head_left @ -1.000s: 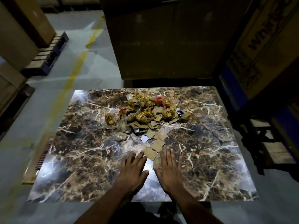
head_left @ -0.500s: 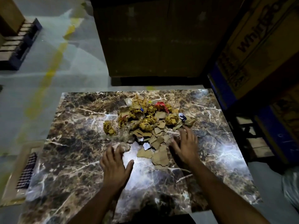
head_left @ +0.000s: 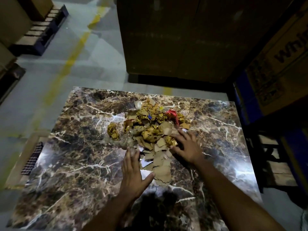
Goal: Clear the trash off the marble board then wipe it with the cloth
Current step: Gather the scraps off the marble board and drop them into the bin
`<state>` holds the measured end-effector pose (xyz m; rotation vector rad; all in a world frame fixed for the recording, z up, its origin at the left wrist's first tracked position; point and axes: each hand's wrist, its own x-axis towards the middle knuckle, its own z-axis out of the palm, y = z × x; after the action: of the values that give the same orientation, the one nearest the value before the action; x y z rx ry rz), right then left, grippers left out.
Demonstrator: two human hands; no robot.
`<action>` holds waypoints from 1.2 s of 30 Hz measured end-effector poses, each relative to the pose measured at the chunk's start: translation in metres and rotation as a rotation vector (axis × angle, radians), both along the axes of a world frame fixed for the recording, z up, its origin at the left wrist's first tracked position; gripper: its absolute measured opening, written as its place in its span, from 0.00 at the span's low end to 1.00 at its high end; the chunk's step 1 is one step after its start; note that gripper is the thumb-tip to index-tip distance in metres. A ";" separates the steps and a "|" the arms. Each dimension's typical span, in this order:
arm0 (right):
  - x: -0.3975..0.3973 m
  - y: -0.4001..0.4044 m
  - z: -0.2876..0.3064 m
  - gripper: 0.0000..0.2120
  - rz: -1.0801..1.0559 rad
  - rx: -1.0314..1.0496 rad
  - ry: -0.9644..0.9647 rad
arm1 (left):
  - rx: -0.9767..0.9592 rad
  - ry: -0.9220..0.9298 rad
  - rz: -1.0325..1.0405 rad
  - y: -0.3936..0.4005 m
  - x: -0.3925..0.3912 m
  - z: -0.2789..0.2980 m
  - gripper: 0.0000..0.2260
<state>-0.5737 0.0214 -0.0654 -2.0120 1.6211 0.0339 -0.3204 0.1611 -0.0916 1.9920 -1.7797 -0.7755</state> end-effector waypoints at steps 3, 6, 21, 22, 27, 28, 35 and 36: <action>0.018 0.028 -0.001 0.28 -0.015 -0.051 -0.026 | 0.039 -0.058 -0.008 -0.005 -0.008 -0.004 0.46; 0.032 0.046 -0.006 0.27 -0.058 -0.081 -0.036 | 0.065 -0.118 -0.016 -0.010 -0.012 -0.003 0.47; 0.082 0.089 -0.014 0.15 -0.283 -0.132 -0.360 | -0.074 0.336 0.134 -0.038 -0.024 0.013 0.26; 0.084 0.085 -0.015 0.15 -0.302 -0.131 -0.349 | -0.071 0.400 0.157 -0.040 -0.023 0.012 0.23; 0.101 0.080 -0.009 0.33 -0.411 0.007 -0.514 | 0.014 0.765 0.354 -0.047 -0.025 0.014 0.19; 0.105 0.078 -0.009 0.35 -0.419 0.039 -0.510 | 0.010 0.816 0.388 -0.048 -0.027 0.016 0.21; 0.124 0.074 -0.010 0.35 -0.499 0.052 -0.627 | 0.041 0.968 0.596 -0.056 -0.035 0.014 0.23; 0.127 0.073 -0.010 0.32 -0.518 0.077 -0.682 | 0.052 0.962 0.587 -0.056 -0.035 0.012 0.20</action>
<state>-0.4464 0.0940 -0.0754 -1.2758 1.5727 -0.6890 -0.3556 0.1055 -0.0799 1.5735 -0.5996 -1.2554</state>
